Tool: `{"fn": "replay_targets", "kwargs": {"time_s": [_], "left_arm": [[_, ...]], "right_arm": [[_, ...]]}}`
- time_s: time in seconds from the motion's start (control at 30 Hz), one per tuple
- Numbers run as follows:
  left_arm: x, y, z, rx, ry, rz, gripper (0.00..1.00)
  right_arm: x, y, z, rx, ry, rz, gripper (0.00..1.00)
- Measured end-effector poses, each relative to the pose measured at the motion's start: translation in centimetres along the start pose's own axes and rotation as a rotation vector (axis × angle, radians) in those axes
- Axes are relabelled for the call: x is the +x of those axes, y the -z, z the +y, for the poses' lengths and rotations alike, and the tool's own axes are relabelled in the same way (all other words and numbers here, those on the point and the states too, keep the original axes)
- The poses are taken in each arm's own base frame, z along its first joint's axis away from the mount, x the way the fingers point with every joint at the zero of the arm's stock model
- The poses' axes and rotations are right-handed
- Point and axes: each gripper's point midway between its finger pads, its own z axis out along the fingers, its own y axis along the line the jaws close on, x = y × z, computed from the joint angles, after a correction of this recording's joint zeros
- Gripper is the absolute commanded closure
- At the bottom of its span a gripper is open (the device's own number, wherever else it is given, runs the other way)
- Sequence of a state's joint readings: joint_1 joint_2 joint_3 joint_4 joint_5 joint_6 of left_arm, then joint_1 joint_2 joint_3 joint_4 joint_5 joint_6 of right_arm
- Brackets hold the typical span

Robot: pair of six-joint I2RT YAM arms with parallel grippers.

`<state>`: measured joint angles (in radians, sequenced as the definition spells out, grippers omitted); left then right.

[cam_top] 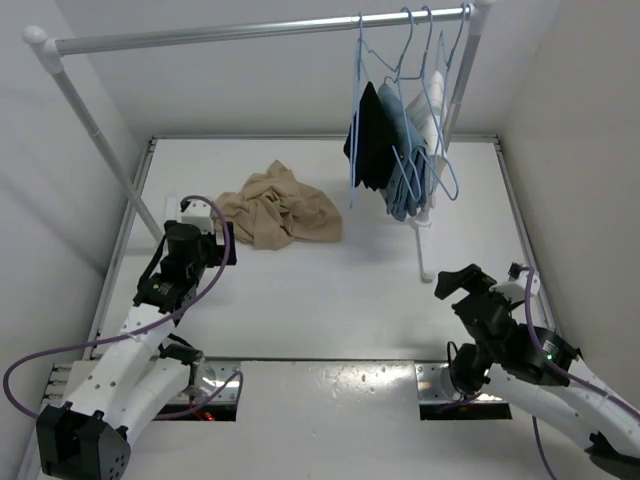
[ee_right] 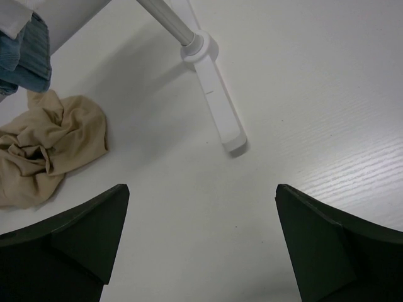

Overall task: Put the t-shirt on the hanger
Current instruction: Move the tshirt to the center of the board

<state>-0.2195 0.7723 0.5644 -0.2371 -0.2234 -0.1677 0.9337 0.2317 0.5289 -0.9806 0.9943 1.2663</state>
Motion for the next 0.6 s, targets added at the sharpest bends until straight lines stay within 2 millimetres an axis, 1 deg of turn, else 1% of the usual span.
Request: {"fn": "replay_targets", "kwargs": {"time_s": [0.2, 0.33, 0.43, 0.5, 0.6], "left_arm": [[0.0, 0.0, 0.0, -0.002, 0.001, 0.0, 0.0], [0.1, 0.0, -0.1, 0.022, -0.067, 0.005, 0.0], [0.4, 0.2, -0.9, 0.09, -0.15, 0.02, 0.0], [0.3, 0.4, -1.4, 0.13, -0.194, 0.019, 0.0], [0.0, 0.6, -1.8, 0.165, -0.229, 0.011, 0.01]], "right_arm": [[0.1, -0.1, 0.1, 0.003, 0.021, 0.003, 0.0], [1.2, -0.6, 0.6, 0.018, 0.127, 0.041, 0.0], [2.9, -1.2, 1.7, 0.018, 0.269, 0.107, 0.0], [4.7, -1.8, 2.7, -0.001, 0.38, 0.173, 0.0], [8.1, -2.4, 4.0, -0.037, 0.552, 0.306, 0.0]]}}
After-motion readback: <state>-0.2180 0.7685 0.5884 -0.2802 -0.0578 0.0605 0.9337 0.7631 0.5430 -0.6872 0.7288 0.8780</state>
